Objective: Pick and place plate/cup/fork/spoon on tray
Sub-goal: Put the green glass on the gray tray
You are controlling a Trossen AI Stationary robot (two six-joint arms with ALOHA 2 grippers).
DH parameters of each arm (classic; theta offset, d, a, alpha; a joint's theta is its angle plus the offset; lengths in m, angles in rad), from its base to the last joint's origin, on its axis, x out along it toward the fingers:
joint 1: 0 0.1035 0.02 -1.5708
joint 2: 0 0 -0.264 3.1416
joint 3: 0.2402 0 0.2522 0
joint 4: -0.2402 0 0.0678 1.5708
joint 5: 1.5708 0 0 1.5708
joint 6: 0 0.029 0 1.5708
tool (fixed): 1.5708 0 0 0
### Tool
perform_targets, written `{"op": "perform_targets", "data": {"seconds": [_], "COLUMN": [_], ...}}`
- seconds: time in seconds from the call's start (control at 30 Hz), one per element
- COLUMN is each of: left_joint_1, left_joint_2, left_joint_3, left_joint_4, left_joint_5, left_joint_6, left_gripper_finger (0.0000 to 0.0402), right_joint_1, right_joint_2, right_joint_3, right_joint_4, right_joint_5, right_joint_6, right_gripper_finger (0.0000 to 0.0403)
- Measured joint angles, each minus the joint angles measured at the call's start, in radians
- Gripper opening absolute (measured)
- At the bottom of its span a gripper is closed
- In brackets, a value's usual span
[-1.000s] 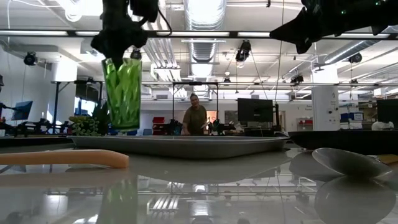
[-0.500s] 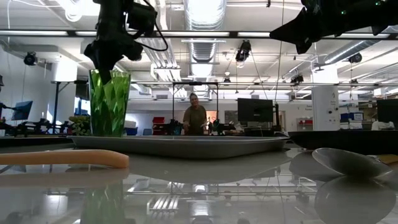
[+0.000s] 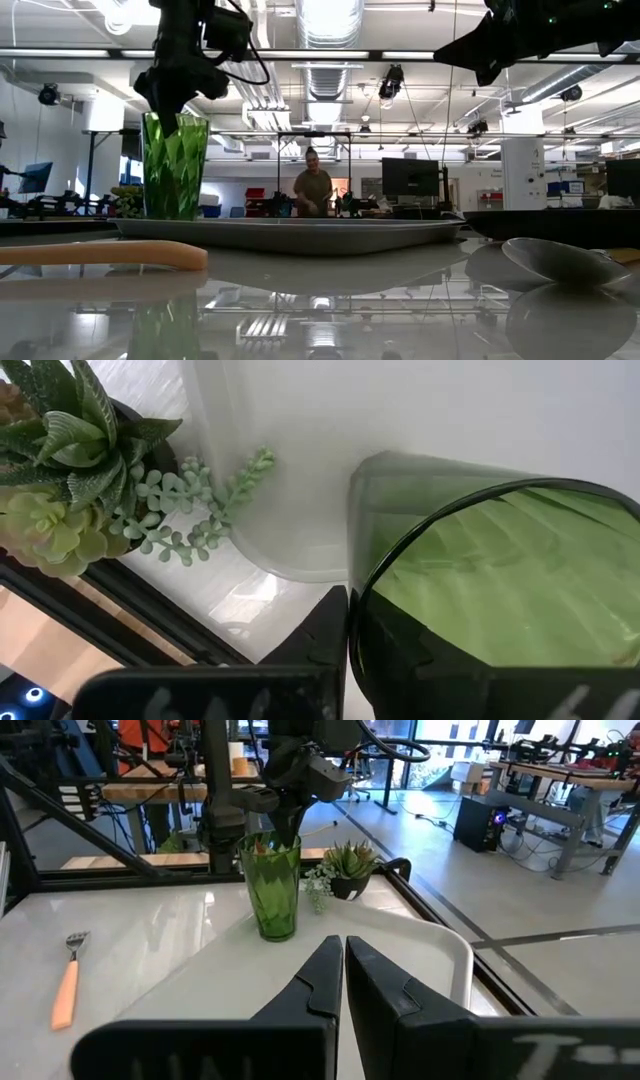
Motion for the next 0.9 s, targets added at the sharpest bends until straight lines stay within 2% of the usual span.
{"op": "perform_targets", "data": {"seconds": [0.4,0.9], "left_joint_1": [0.000,0.000], "left_joint_2": [0.000,-0.067], "left_joint_3": [0.004,0.020], "left_joint_4": [-0.009,-0.014], "left_joint_5": [0.000,0.000], "left_joint_6": [0.003,0.026], "left_gripper_finger": [0.0078,0.0085], "right_joint_1": [0.000,0.000], "right_joint_2": [0.000,0.000], "right_joint_3": [0.000,0.002], "right_joint_4": [0.000,-0.002], "right_joint_5": [0.000,-0.001], "right_joint_6": [0.000,0.004], "right_gripper_finger": [0.0009,0.0009]}}
